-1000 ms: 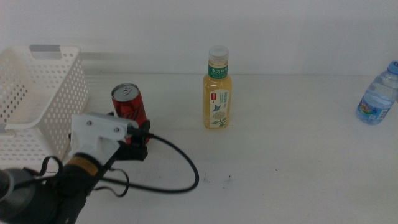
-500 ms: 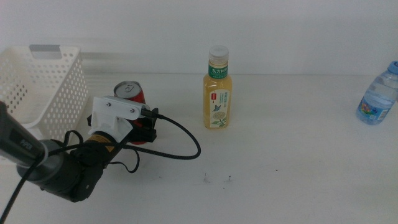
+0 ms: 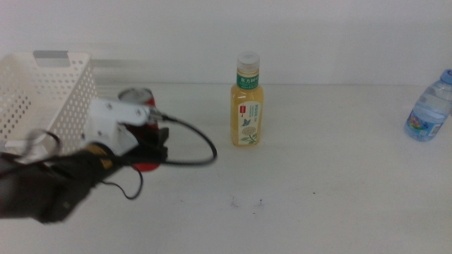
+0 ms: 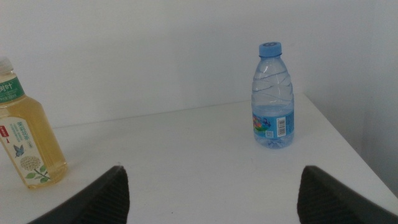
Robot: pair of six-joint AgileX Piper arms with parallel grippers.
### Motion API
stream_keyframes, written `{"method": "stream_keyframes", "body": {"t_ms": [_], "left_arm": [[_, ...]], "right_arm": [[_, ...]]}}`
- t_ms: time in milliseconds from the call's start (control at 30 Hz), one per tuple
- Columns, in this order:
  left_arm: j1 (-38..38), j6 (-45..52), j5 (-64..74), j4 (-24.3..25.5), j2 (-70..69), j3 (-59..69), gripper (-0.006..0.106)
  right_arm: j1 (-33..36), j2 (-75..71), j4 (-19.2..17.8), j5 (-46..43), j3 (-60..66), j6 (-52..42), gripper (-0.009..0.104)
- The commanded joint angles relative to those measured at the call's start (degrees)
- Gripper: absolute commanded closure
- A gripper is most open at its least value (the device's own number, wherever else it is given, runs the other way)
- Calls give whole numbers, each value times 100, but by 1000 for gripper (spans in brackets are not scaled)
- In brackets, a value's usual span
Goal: Use arms to grab the bottles and put them into the dustbin to the left of the table.
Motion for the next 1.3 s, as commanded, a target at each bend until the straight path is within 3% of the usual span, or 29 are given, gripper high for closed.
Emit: {"method": "stream_keyframes", "body": {"t_ms": [0, 133, 267, 333, 500, 567, 900, 1267], "left_arm": [[6, -614, 1200, 387, -1034, -186, 92], [6, -1384, 3475, 1300, -2013, -887, 92], [6, -1503, 4909, 1283, -2414, -1666, 92], [108, -865, 5659, 604, -2416, -2131, 92], [979, 2574, 7363, -2273, -2066, -3669, 92], [1327, 3037, 8030, -2625, -1820, -4232, 92], [2719, 3487, 10045, -2599, -122, -6497, 92], [3027, 3411, 10018, -1931, 1289, -6784, 92]], "right_arm": [[-36, -25, -43, -47, 15, -30, 4], [-36, -25, -43, -47, 15, -30, 4], [-36, -25, -43, -47, 15, -30, 4], [-36, -25, -43, -47, 15, -30, 4], [-36, -25, -43, -47, 15, -30, 4], [-36, -25, -43, -47, 15, -30, 4], [-36, -25, -43, -47, 15, -30, 4], [-36, -25, -43, -47, 15, -30, 4]]}}
